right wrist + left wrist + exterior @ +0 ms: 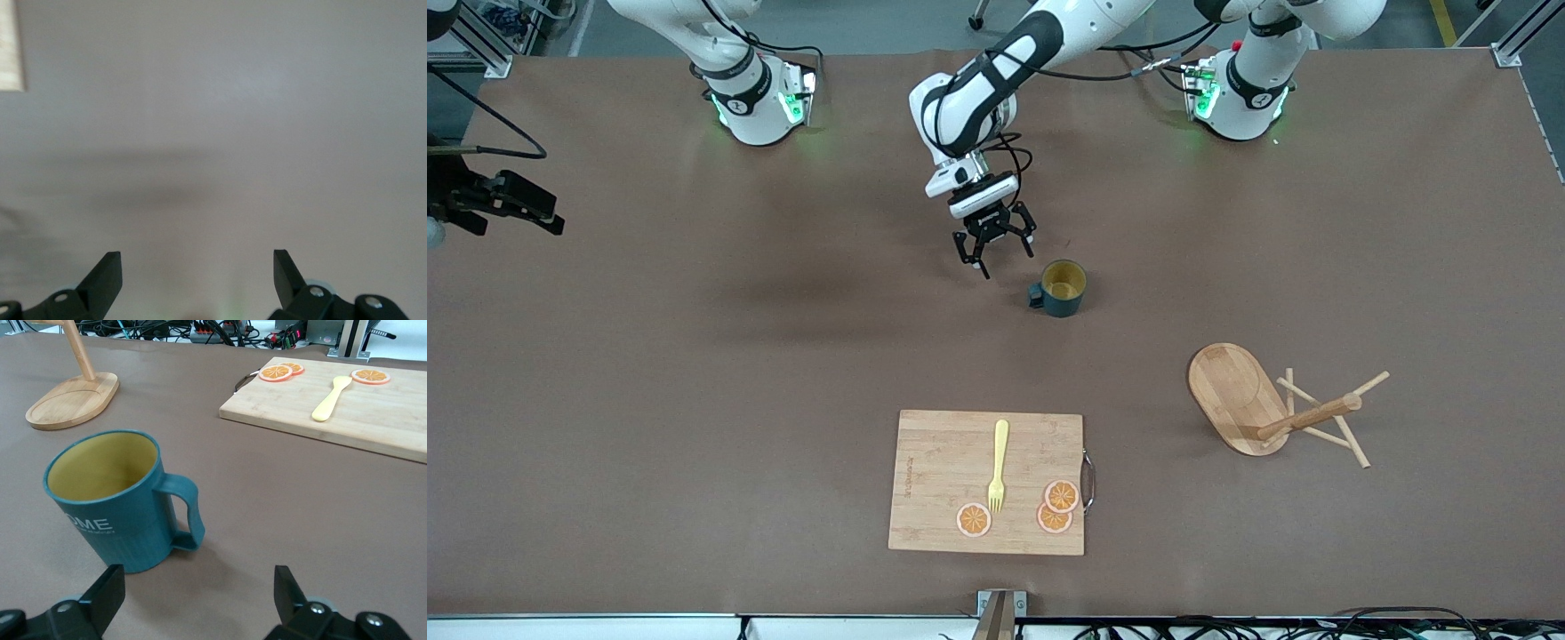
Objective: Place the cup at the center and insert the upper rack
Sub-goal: 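Lower the left gripper onto the mug handle and close it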
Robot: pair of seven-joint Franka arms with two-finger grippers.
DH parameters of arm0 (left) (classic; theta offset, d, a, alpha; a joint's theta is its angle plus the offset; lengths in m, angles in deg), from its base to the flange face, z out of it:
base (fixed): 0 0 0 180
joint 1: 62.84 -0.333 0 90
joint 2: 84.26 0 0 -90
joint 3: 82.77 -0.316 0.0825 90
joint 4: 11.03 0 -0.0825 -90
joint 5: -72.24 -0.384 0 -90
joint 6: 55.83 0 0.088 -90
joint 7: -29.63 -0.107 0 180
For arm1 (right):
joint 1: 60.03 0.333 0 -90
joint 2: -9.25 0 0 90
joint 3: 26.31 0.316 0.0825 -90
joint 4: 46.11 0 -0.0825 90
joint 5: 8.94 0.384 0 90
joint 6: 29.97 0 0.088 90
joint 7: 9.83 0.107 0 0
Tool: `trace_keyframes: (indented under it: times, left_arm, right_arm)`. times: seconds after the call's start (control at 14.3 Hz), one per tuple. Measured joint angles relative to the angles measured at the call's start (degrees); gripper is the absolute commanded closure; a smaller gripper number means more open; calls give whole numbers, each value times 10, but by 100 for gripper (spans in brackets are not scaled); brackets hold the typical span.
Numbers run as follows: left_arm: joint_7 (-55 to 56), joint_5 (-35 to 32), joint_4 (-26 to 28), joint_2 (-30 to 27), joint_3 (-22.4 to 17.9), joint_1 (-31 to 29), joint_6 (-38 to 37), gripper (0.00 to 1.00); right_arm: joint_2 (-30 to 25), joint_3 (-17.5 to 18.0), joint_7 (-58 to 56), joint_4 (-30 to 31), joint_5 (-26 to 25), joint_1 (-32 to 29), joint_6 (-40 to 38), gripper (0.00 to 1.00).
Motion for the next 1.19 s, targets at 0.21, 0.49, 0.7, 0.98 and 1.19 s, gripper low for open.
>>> trace_keyframes:
  times: [0.21,0.49,0.7,0.98,1.19]
  left_arm:
    - [0,-1,-16,19,-45,36,-2,2]
    - [-5,-16,-47,46,-81,65,-4,3]
    - [-33,-36,-63,59,-84,65,-5,4]
    - [-73,-54,-68,65,-85,65,-6,4]
    - [-77,-56,-68,70,-85,65,-6,5]
  right_arm:
    - [5,-2,1,-2,-33,-11,-4,0]
    - [55,6,48,-13,-29,11,-4,0]
    - [101,12,108,-65,-29,48,4,0]
    - [96,8,110,-140,17,50,-9,0]
    - [97,1,109,-143,62,26,6,0]
